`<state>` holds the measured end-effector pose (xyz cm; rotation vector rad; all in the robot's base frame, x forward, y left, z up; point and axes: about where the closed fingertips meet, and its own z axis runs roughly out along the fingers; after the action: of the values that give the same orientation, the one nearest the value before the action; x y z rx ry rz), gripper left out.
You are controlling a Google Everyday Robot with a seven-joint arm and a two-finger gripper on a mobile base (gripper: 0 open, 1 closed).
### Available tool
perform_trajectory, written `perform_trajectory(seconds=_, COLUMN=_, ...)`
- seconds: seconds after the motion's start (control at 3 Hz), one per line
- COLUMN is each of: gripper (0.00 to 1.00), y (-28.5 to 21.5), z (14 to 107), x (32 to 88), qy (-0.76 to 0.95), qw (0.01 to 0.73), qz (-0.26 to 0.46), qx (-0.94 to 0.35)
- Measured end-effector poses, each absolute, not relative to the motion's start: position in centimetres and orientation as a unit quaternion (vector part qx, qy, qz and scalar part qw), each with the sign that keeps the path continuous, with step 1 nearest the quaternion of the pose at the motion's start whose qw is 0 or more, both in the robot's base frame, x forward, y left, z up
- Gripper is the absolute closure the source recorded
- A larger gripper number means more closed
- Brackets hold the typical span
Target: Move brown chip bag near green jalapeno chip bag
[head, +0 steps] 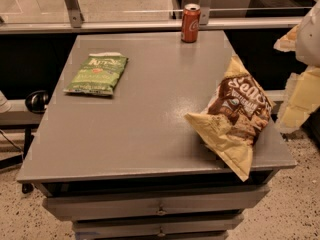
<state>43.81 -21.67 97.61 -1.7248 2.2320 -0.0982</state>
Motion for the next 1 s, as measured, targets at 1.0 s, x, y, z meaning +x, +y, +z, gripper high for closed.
perform_trajectory(seconds=1.0, gripper=0.00, y=-18.7, z=95.9, x=48.8, qy=0.770, qw=0.247, qz=0.048, qx=-0.587)
